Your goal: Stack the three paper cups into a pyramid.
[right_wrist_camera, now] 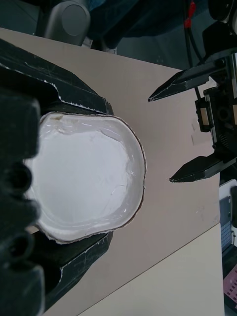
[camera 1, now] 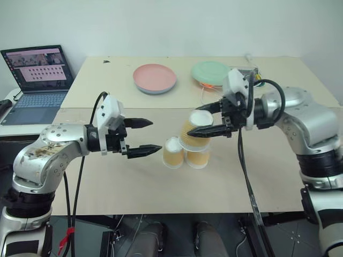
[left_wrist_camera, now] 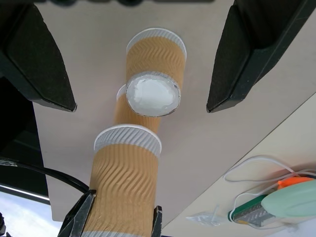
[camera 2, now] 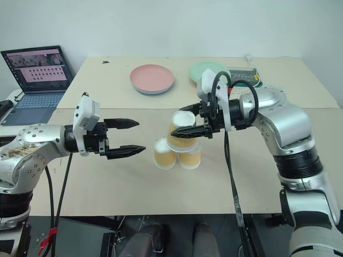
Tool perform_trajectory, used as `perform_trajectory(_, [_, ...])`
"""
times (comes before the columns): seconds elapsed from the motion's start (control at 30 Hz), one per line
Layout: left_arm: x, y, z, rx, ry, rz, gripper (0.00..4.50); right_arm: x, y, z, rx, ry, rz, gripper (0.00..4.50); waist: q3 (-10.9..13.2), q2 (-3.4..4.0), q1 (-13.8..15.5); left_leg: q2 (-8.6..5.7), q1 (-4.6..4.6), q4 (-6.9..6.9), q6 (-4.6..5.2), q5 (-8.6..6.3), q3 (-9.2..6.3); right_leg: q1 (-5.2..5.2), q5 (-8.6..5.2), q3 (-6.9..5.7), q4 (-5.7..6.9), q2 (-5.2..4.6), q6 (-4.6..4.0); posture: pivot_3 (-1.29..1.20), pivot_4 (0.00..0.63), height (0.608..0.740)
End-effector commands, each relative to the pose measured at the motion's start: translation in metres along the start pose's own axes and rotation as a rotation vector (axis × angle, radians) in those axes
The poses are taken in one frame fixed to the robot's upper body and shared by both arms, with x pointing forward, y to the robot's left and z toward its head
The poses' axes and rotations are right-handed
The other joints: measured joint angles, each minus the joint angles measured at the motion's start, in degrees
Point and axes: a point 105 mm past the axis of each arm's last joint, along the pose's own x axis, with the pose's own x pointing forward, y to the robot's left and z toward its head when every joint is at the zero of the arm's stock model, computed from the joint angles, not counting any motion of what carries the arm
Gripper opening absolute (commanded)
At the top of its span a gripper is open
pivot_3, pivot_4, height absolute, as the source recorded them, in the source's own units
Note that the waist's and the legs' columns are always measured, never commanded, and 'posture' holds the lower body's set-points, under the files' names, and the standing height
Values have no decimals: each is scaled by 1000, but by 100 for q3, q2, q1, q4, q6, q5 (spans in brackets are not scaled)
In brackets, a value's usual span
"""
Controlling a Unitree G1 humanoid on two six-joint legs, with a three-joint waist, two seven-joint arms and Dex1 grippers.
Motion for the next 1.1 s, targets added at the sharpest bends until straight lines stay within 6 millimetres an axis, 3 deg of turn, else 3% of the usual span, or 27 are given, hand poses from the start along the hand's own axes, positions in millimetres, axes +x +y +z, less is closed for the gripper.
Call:
perform_trajectory(0.03, [-2,-3,10,36,-18,-2,4500,0,-3,16,-87,-22,-17,2506,0,0,-2,0,0,0,0,0,0,-1,0,0,1,0,0,0,150,715])
perform_trajectory(0.5, [-5,-1,11,44,-9,12,4500,10,-2,10,-78,-36,-11,2506,0,0,-7,0,1,0,-2,0,0,-2,1,0,3,2,-1,0,150,715])
perform_trajectory(0.53, [-5,-1,11,45,-9,12,4500,10,-2,9,-78,-32,-12,3467,0,0,-8,0,1,0,-2,0,0,-2,1,0,3,3,-1,0,150,715])
perform_trajectory(0.67, [-5,0,11,45,-8,17,4500,10,-2,8,-82,-28,-17,4471,0,0,-8,0,1,0,-3,0,0,-2,1,0,3,3,-1,0,150,715])
perform_trajectory(0.93, [-5,1,11,43,-10,18,4500,6,-4,13,-90,-41,-31,4471,0,0,-12,0,1,0,-3,0,0,-2,1,0,3,3,-1,0,150,715])
perform_trajectory(1.1, [-5,1,11,44,-10,15,4500,-1,1,29,-126,-68,-29,4471,0,0,-13,0,1,0,-3,0,0,-2,1,0,2,3,-1,0,150,715])
